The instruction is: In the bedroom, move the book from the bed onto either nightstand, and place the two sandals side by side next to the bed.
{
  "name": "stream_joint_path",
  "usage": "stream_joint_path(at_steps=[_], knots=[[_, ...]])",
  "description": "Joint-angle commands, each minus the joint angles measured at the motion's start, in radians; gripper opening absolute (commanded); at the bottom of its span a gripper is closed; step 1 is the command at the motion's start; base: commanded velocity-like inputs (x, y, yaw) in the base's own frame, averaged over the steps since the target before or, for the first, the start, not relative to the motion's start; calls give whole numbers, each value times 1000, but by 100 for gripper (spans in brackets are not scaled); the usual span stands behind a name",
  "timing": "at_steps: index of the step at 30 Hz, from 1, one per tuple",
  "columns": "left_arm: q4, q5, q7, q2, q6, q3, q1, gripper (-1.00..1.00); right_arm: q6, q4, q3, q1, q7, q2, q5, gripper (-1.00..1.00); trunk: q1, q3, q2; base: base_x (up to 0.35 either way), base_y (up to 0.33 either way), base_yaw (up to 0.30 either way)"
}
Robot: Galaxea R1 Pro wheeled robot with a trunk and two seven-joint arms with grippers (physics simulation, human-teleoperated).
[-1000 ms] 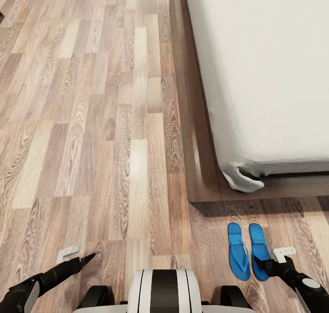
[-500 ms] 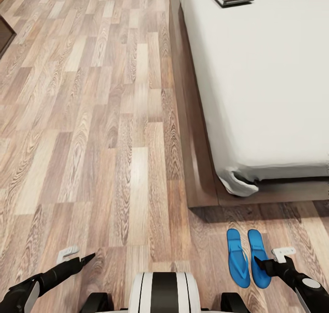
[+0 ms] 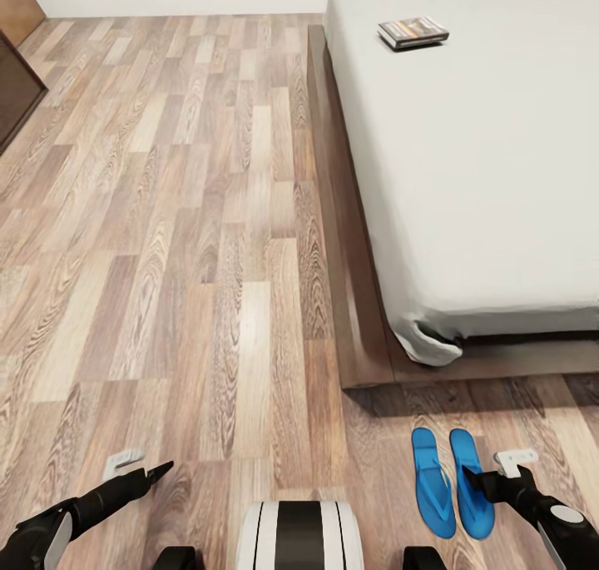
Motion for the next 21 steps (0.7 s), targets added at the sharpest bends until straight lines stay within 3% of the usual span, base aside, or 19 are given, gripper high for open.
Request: stream_joint_path(at_steps=[1, 10, 16, 21], knots=[[-1, -8, -8, -1, 8, 8, -1, 100, 0, -2, -6, 0, 8, 1, 10, 100, -1, 3, 0, 0, 0, 0], [-1, -8, -12, 0, 9, 8, -1, 100, 1, -7, -5, 0, 11, 1, 10, 100, -5, 38, 2, 0, 0, 0], [-1, -7, -13, 2, 10, 8, -1, 100, 1, -10, -6, 0, 76, 1, 10, 100, -7, 61, 4, 0, 0, 0], [-1, -7, -13, 2, 10, 8, -1, 100, 1, -10, -6, 0, 89, 1, 10, 100, -10, 81, 5, 0, 0, 0]])
